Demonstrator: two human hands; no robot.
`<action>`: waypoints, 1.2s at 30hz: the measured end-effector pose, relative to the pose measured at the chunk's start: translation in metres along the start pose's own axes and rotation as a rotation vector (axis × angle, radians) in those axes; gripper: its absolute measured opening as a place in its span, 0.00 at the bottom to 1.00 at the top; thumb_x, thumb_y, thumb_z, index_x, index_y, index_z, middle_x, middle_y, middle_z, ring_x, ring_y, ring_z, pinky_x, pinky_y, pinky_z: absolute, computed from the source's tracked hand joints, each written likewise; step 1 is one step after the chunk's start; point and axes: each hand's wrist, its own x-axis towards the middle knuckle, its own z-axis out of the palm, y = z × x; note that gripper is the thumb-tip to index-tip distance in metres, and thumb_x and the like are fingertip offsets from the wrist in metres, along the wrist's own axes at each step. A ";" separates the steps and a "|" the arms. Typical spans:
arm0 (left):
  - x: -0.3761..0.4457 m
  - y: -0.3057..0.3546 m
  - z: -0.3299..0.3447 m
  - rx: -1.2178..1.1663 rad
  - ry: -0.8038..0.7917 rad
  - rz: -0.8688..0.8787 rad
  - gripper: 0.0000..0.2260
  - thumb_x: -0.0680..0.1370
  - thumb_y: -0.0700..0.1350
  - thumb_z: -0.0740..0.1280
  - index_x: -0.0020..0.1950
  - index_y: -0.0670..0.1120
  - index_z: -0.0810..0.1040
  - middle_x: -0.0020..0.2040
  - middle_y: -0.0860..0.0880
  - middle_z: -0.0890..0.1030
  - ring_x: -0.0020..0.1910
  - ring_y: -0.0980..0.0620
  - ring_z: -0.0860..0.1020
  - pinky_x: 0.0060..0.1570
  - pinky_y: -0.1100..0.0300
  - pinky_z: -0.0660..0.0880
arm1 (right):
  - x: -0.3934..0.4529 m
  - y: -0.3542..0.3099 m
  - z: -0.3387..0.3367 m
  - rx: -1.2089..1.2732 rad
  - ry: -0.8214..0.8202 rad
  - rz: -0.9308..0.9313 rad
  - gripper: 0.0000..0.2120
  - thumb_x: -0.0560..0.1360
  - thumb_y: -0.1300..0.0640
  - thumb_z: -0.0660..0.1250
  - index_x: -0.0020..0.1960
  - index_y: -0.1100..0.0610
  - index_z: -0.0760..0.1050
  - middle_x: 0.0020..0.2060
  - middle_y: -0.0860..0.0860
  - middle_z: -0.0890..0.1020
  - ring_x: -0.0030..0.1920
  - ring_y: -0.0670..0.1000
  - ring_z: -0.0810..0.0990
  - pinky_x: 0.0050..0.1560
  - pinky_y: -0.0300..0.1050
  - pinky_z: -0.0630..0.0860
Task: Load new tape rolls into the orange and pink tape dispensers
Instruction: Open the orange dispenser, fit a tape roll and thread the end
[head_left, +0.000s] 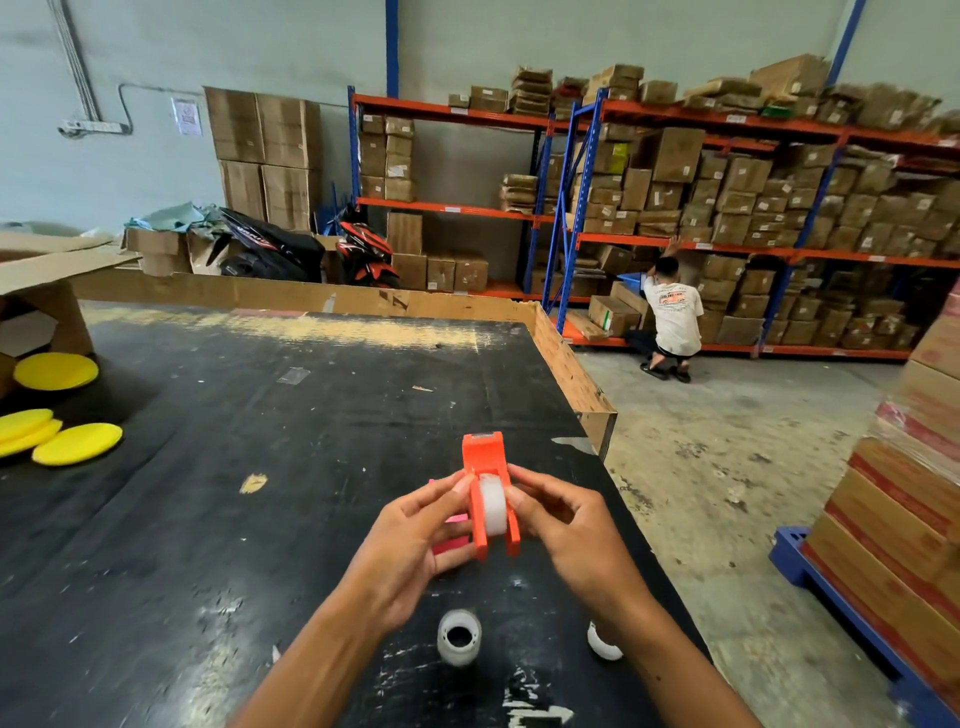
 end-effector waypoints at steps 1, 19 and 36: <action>0.000 -0.001 0.000 0.004 0.015 0.012 0.18 0.71 0.49 0.69 0.58 0.43 0.82 0.52 0.40 0.85 0.47 0.45 0.83 0.42 0.55 0.80 | 0.000 0.000 -0.001 0.001 -0.019 0.019 0.10 0.76 0.54 0.66 0.56 0.48 0.82 0.50 0.47 0.87 0.54 0.45 0.83 0.60 0.47 0.78; 0.029 -0.044 0.027 0.290 0.157 0.070 0.15 0.79 0.46 0.63 0.38 0.50 0.86 0.41 0.48 0.88 0.48 0.51 0.85 0.53 0.58 0.78 | 0.017 0.047 -0.025 -0.141 0.021 0.074 0.08 0.68 0.56 0.76 0.45 0.47 0.83 0.42 0.47 0.88 0.46 0.45 0.86 0.50 0.41 0.80; 0.077 -0.068 0.042 0.346 0.140 -0.054 0.19 0.82 0.52 0.54 0.43 0.50 0.82 0.44 0.52 0.84 0.50 0.57 0.81 0.54 0.62 0.76 | 0.057 0.092 -0.041 -0.408 0.130 0.200 0.12 0.69 0.48 0.74 0.44 0.57 0.84 0.38 0.53 0.87 0.42 0.51 0.85 0.39 0.40 0.76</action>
